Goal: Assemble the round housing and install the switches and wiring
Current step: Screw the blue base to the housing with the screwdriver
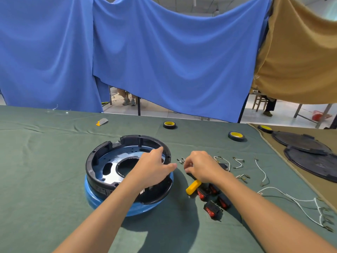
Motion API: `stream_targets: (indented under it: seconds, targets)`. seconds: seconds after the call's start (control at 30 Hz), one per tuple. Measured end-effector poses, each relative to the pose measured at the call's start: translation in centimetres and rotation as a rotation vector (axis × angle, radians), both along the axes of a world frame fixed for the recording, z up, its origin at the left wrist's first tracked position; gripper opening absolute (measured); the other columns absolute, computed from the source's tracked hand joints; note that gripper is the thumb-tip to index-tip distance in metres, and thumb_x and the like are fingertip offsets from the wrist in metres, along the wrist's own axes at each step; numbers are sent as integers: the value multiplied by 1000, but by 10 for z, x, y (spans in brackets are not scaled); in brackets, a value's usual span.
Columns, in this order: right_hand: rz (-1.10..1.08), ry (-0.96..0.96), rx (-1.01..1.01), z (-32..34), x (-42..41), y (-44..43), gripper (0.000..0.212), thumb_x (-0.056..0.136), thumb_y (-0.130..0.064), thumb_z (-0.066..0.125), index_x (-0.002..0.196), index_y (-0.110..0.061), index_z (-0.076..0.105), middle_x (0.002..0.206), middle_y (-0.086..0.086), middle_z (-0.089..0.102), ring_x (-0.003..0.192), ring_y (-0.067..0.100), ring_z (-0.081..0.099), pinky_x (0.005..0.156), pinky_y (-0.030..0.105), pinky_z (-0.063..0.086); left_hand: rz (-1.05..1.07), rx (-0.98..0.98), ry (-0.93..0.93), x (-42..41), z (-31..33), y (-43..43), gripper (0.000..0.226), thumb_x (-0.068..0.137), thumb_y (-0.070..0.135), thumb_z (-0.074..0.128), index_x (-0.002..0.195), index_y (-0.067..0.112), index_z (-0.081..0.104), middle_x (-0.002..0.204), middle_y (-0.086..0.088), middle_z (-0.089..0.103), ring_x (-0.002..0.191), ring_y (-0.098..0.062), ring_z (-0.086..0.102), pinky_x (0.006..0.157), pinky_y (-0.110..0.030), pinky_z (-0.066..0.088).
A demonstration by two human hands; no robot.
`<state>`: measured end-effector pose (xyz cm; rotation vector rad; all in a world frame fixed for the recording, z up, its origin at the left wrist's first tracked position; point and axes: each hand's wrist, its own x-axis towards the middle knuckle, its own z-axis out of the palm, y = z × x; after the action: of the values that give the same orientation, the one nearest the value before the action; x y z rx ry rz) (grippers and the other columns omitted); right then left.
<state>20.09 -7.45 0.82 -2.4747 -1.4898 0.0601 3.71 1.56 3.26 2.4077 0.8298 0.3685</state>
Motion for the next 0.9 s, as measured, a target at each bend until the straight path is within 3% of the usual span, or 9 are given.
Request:
stream_targets:
  seconds: [0.1,0.2,0.3,0.37,0.53,0.9]
  targets:
    - [28,23,73,9,-2,-1,6,90,-24,66,92,-22,71,101,-3,64,95,18,59,82,37,52,4,-33,-31,0,-1,0,79,90,49,61,153,16,25,134,-5,57,105,-14,57,86,-29,49]
    - [81,230,350,32,-11,-1,6,87,-20,70,82,-23,70,83,-13,64,79,7,58,69,15,43,15,-91,-73,-1,-2,2,75,89,48,64,149,17,32,128,-3,59,93,-8,58,74,-23,45]
    - [189,318,471,52,-25,-2,10,85,-17,73,78,-25,71,75,-17,65,68,-3,56,63,8,41,7,-125,-97,-1,-1,1,66,87,46,67,142,21,40,112,5,62,90,-6,58,67,-20,43]
    - [239,279,440,57,-32,0,10,85,-17,73,78,-24,71,77,-15,65,70,-1,56,64,8,41,-1,-141,-93,-1,1,1,64,87,45,68,140,22,41,102,9,59,88,-5,57,65,-18,42]
    - [251,215,328,54,-36,8,3,84,-15,74,86,-18,75,77,-10,63,69,4,53,60,9,37,2,-142,-73,0,0,3,75,86,46,68,147,19,33,130,-4,58,110,-18,57,83,-27,45]
    - [203,280,276,51,-36,10,6,85,-15,72,86,-18,77,76,-8,69,72,4,60,61,14,43,-14,-180,-79,1,-1,3,78,87,44,68,150,19,29,132,-5,59,112,-18,57,84,-27,43]
